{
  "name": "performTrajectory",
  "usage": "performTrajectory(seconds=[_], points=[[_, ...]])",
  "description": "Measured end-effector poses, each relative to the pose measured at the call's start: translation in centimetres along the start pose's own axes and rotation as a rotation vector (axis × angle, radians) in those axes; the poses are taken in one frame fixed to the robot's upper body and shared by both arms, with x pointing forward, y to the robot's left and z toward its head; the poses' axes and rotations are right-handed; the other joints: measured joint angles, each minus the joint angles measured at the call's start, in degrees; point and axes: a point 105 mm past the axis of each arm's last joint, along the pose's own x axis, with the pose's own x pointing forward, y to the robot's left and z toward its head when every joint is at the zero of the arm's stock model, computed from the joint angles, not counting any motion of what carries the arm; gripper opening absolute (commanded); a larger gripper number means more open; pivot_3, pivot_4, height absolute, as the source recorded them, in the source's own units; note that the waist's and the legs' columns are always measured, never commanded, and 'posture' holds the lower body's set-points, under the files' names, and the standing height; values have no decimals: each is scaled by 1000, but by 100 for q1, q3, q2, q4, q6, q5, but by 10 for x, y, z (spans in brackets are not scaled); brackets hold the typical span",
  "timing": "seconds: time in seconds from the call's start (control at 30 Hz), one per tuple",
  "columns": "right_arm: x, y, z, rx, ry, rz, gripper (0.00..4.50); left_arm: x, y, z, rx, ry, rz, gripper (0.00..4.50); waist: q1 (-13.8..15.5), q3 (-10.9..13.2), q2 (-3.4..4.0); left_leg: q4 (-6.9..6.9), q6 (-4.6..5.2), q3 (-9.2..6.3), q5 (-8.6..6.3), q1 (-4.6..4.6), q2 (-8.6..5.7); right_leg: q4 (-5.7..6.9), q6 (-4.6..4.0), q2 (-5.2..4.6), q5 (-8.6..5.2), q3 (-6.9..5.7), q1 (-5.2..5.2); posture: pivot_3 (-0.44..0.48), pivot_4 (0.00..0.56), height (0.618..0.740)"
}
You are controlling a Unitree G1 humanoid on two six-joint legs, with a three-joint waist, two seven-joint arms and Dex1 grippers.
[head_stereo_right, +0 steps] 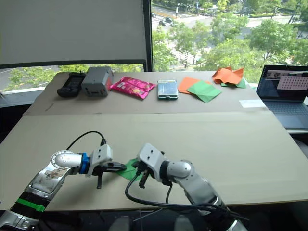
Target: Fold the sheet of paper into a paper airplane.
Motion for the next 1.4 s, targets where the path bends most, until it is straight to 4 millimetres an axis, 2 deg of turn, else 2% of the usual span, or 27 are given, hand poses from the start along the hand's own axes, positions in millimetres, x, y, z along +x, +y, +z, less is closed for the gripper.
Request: performTrajectory(seconds=[0.1,0.63,1.23,1.4], points=[[3,-2,-8,-7,47,17,17,0,0,0,0,0,0,0,-14,0,0,-1,0,-1,0,1,0,3,0,1,0,0,-1,0,150,718],[19,0,-7,-2,57,51,17,0,-4,0,-7,1,4,0,-32,0,-1,-4,0,-2,0,7,1,19,0,4,0,0,-6,0,150,718],[21,-3,-1,-3,23,53,17,0,-4,0,-7,1,2,0,-36,-1,-1,-5,0,-2,0,8,1,20,0,4,0,0,-6,0,150,718],[23,-3,-8,-19,53,49,17,0,-4,0,-7,2,2,0,-38,-2,1,-5,0,-2,0,10,1,21,0,4,0,0,-5,0,150,718]])
